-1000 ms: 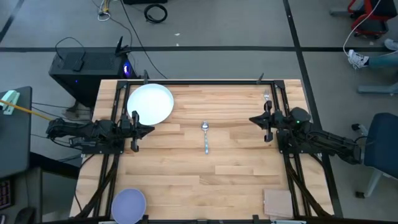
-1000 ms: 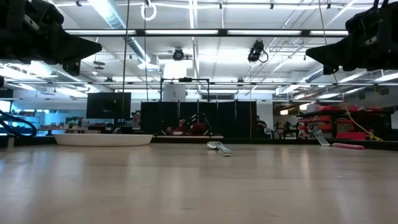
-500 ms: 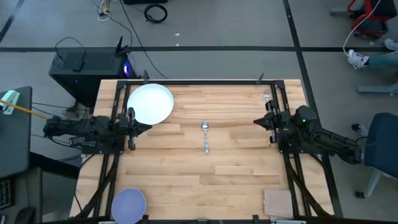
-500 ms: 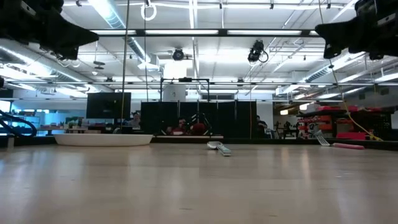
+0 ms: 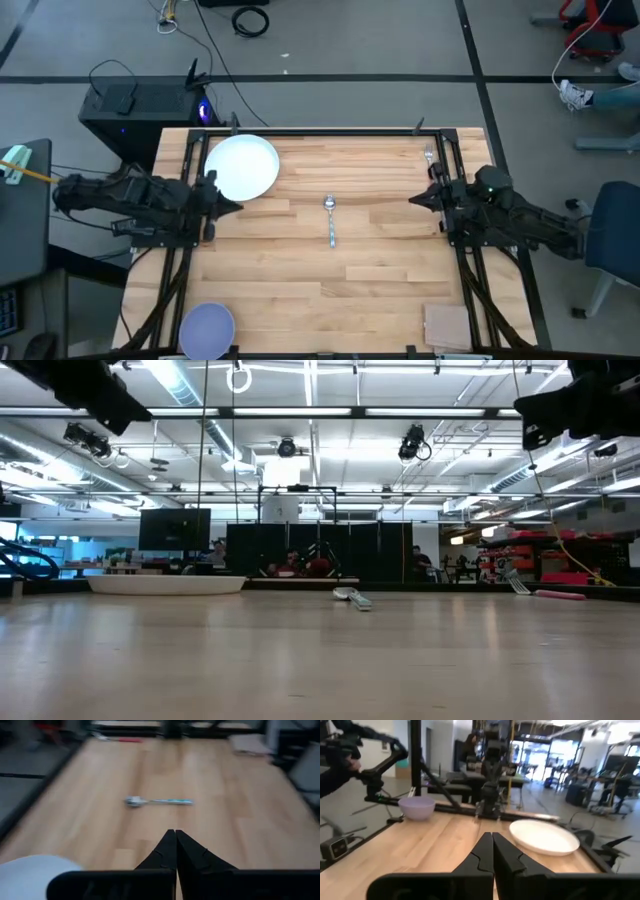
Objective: Set table place
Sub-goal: Stack the purple bowl on the white plate
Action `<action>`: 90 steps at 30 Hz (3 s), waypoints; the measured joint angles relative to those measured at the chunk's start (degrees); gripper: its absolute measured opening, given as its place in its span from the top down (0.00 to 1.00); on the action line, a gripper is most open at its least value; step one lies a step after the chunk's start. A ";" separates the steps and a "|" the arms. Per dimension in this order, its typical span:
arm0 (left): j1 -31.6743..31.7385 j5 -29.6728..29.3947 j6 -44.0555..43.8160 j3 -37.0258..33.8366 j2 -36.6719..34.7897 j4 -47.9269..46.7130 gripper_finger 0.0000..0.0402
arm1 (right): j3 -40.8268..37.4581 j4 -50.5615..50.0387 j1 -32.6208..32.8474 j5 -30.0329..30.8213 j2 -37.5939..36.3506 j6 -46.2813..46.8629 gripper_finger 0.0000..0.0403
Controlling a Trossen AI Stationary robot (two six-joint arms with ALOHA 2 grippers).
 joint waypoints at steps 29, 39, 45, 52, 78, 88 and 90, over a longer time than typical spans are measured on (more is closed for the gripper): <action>-19.91 20.56 -35.02 12.77 23.05 -23.48 0.98 | 2.64 7.24 14.92 2.98 13.77 -1.53 1.00; -26.21 23.78 -38.84 12.75 31.63 -19.63 0.94 | 2.64 7.71 17.49 3.00 13.77 -1.57 1.00; -27.02 23.78 -40.01 12.75 36.85 -19.54 0.89 | 2.65 7.75 17.53 3.02 13.77 -4.61 1.00; -27.02 26.36 -48.60 12.70 40.83 -19.23 0.84 | 2.67 7.82 17.51 4.29 13.77 -4.75 1.00; -37.88 16.81 -59.70 12.68 41.00 -13.56 0.66 | 2.67 7.80 17.51 5.15 13.74 -4.35 1.00; -42.58 10.78 -63.66 12.68 41.72 -8.24 0.66 | 2.67 6.87 17.49 3.40 13.75 -4.30 1.00; -42.77 10.36 -65.49 12.68 42.35 -8.05 0.66 | 2.67 6.87 17.49 3.40 13.76 -4.30 1.00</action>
